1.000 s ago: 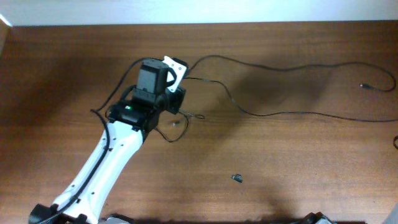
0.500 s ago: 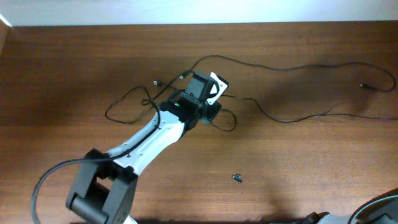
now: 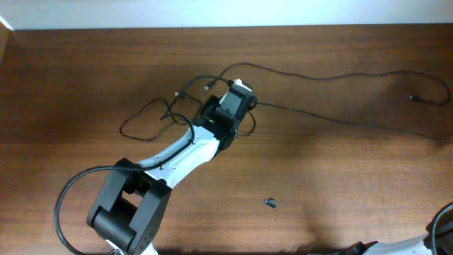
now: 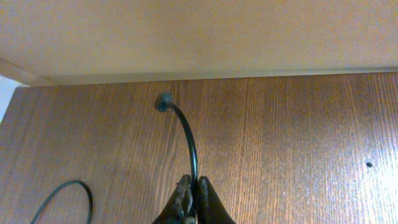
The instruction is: Untangle cables
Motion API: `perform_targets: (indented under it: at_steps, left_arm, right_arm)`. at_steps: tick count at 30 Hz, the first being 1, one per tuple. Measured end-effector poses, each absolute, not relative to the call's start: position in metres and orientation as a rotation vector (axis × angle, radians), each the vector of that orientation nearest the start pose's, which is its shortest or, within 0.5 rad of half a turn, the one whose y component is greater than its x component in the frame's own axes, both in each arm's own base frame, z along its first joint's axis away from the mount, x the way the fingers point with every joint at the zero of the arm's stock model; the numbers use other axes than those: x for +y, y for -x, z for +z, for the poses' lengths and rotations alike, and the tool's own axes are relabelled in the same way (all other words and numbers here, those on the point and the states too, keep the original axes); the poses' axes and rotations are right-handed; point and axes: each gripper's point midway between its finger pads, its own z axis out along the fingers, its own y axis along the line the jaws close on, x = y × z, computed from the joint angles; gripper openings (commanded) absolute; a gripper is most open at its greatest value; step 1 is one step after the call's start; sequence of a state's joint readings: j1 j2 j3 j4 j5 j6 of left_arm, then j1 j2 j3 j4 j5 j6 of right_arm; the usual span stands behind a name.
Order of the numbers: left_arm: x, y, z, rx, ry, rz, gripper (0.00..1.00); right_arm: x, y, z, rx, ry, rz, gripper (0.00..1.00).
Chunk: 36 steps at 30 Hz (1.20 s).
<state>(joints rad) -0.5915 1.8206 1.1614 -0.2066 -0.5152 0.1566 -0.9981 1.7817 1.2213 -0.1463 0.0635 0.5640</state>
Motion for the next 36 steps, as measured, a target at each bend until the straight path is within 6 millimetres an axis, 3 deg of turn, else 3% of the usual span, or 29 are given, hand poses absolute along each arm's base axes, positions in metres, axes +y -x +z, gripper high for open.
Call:
perform_targets:
  at_steps: [1, 3, 4, 5, 7, 9, 13, 16, 17, 19, 20, 21, 24, 30, 33, 36]
  left_arm:
    - [-0.186, -0.434, 0.101, 2.219, -0.614, 0.422, 0.13]
    - [-0.188, -0.441, 0.109, 2.18, -0.59, 0.422, 0.71]
    - [-0.186, -0.443, 0.112, 2.17, -0.568, 0.431, 0.95]
    - [-0.183, -0.445, 0.113, 2.167, -0.558, 0.437, 1.0]
    - [-0.182, -0.446, 0.112, 2.172, -0.556, 0.429, 0.91]
    - [-0.186, -0.445, 0.11, 2.181, -0.576, 0.398, 1.0]
    - [-0.187, -0.437, 0.101, 2.221, -0.621, 0.378, 1.0]
    - [-0.183, -0.429, 0.092, 2.266, -0.656, 0.396, 1.0]
    - [-0.183, -0.429, 0.091, 2.267, -0.657, 0.395, 1.0]
    - [-0.183, -0.429, 0.091, 2.267, -0.657, 0.394, 1.0]
    - [-0.183, -0.429, 0.091, 2.267, -0.657, 0.394, 1.0]
    - [-0.183, -0.429, 0.091, 2.267, -0.658, 0.394, 1.0]
    - [-0.183, -0.428, 0.091, 2.269, -0.659, 0.395, 1.0]
    - [-0.176, -0.417, 0.08, 2.327, -0.704, 0.423, 0.99]
    - [-0.175, -0.394, 0.062, 2.432, -0.804, 0.382, 0.99]
    - [-0.186, -0.372, 0.048, 2.513, -0.895, 0.246, 0.99]
  right_arm:
    - [-0.428, -0.263, 0.134, 1.601, -1.636, -0.3, 0.04]
    - [-0.43, -0.263, 0.135, 1.593, -1.631, -0.303, 0.04]
    - [-0.432, -0.261, 0.137, 1.586, -1.629, -0.309, 0.04]
    - [-0.433, -0.26, 0.137, 1.584, -1.63, -0.314, 0.04]
    - [-0.436, -0.255, 0.136, 1.584, -1.637, -0.327, 0.04]
    - [-0.436, -0.255, 0.135, 1.587, -1.636, -0.328, 0.04]
    - [-0.438, -0.256, 0.134, 1.583, -1.632, -0.33, 0.04]
    - [-0.44, -0.256, 0.12, 1.598, -1.649, -0.331, 0.04]
    - [-0.44, -0.256, 0.117, 1.604, -1.654, -0.329, 0.11]
    - [-0.44, -0.256, 0.111, 1.617, -1.657, -0.33, 0.56]
    - [-0.44, -0.256, 0.11, 1.62, -1.657, -0.335, 0.65]
    - [-0.44, -0.256, 0.111, 1.619, -1.657, -0.336, 0.81]
    - [-0.44, -0.255, 0.11, 1.627, -1.652, -0.343, 1.0]
    - [-0.426, -0.26, 0.1, 1.715, -1.639, -0.266, 0.99]
    - [-0.409, -0.248, 0.081, 1.803, -1.717, -0.242, 0.99]
    - [-0.394, -0.235, 0.067, 1.869, -1.797, -0.241, 0.99]
